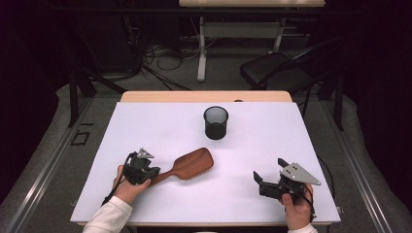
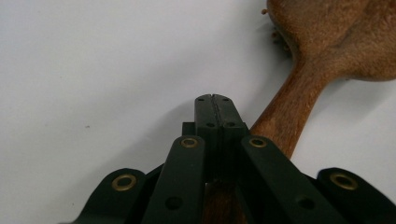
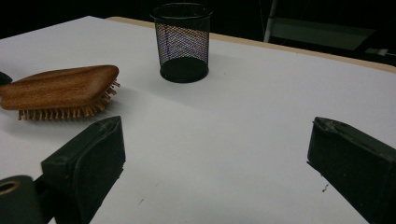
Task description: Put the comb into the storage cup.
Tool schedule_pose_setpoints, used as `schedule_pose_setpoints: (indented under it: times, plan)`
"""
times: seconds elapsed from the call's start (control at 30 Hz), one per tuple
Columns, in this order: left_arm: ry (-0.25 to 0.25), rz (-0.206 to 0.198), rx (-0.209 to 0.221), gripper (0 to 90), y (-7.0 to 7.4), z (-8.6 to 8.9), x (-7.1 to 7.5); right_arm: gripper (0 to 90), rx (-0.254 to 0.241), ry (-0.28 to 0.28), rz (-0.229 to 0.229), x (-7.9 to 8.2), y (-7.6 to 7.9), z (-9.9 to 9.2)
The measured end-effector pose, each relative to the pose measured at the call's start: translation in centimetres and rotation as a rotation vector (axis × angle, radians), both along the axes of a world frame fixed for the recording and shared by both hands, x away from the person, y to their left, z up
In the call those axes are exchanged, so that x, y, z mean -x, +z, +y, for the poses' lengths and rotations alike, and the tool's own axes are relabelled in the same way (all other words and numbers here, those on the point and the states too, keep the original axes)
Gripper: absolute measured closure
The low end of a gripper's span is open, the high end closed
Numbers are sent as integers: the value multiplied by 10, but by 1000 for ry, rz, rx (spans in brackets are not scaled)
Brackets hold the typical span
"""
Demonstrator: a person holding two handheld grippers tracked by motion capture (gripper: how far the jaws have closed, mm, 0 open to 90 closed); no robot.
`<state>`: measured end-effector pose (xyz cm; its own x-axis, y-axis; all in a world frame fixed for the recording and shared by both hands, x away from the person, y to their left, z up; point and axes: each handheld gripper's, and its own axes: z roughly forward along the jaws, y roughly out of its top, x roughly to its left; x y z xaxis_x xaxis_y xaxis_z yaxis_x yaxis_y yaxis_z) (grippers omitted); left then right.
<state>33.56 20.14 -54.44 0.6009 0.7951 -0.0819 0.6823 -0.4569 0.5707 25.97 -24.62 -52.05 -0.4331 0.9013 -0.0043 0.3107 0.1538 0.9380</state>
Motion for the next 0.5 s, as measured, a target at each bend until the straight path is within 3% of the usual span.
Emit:
schedule_pose_setpoints:
  times: [0.5]
  plan:
    - [-27,-14,-4,900,2,-2,19,38,2,3,3,0,0,1]
